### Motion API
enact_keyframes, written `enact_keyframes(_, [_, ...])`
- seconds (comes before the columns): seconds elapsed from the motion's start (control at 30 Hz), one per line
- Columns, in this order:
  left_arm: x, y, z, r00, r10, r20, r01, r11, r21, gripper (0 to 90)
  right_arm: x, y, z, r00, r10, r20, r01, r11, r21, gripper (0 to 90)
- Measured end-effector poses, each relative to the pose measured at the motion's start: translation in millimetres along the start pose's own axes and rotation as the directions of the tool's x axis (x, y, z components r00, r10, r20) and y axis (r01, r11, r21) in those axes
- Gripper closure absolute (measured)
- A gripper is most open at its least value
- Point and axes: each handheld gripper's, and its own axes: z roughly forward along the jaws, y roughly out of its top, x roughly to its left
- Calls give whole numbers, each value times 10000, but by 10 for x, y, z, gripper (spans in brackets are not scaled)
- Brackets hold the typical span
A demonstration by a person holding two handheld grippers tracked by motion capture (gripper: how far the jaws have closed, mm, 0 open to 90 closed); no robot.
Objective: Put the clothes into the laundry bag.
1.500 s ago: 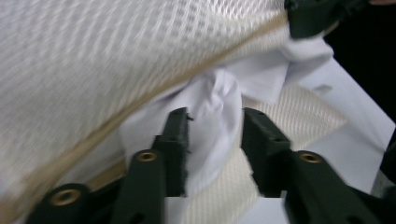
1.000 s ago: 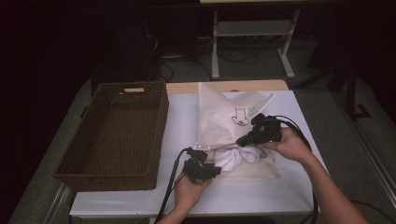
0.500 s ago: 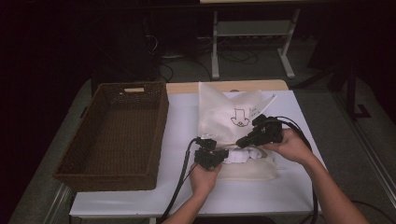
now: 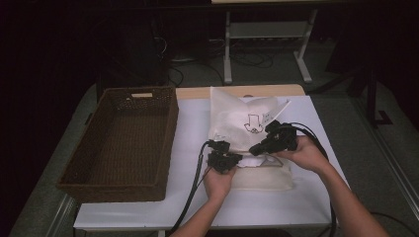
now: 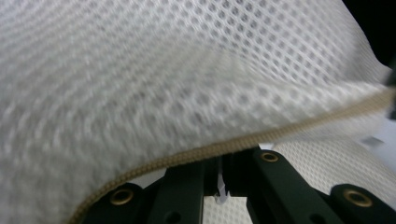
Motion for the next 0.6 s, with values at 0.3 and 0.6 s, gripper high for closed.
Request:
enact_keyframes(0.3, [98,-84,-241,9998,171,130,-176,9991,394,712,9,-5,-4,10000,-15,51,15,10000,62,882])
enact_keyframes(0.6, [76,-214,-364,9986,395,365,-427,9950,900,512,1,5,17,10000,-59,62,59,9999,88,881])
